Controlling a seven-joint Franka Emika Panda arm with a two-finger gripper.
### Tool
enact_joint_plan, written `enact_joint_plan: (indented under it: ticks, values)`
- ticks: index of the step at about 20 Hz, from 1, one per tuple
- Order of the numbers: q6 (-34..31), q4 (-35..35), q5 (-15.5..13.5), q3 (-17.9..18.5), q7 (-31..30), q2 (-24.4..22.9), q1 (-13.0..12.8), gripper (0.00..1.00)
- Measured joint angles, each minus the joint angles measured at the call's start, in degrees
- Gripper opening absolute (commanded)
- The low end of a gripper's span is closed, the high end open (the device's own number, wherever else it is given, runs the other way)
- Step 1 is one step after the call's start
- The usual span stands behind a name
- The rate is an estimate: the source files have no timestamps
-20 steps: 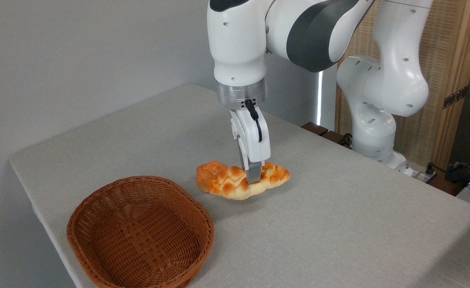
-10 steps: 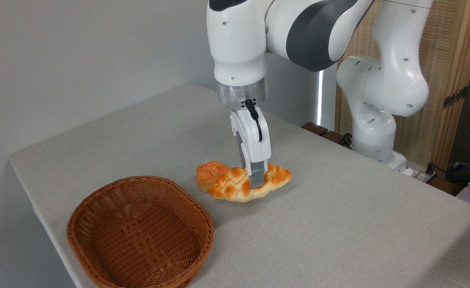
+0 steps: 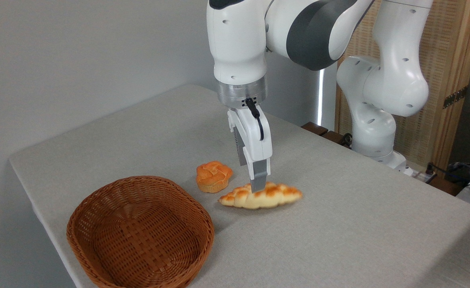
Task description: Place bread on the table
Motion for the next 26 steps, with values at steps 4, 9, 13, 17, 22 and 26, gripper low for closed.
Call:
enact_joint_plan:
  ticks: [4, 9, 13, 17, 22, 26]
  values:
    - [0.00, 0.67, 0.00, 0.00, -1.06, -0.05, 0.00, 1.00]
    - [-1.91, 8.28, 0.00, -0.42, -8.61, 1.71, -0.06, 1.00]
    - [-6.72, 18.28, 0.00, -1.88, -18.29, 6.25, -0.44, 1.00]
    - [-7.02, 24.45, 0.00, -3.44, -26.19, 8.83, -0.47, 1.00]
    - [-11.40, 34.18, 0.00, -6.19, -32.76, 14.00, -0.54, 1.00]
    - [-14.26, 38.75, -0.01, -7.31, -32.96, 16.53, -0.51, 1.00]
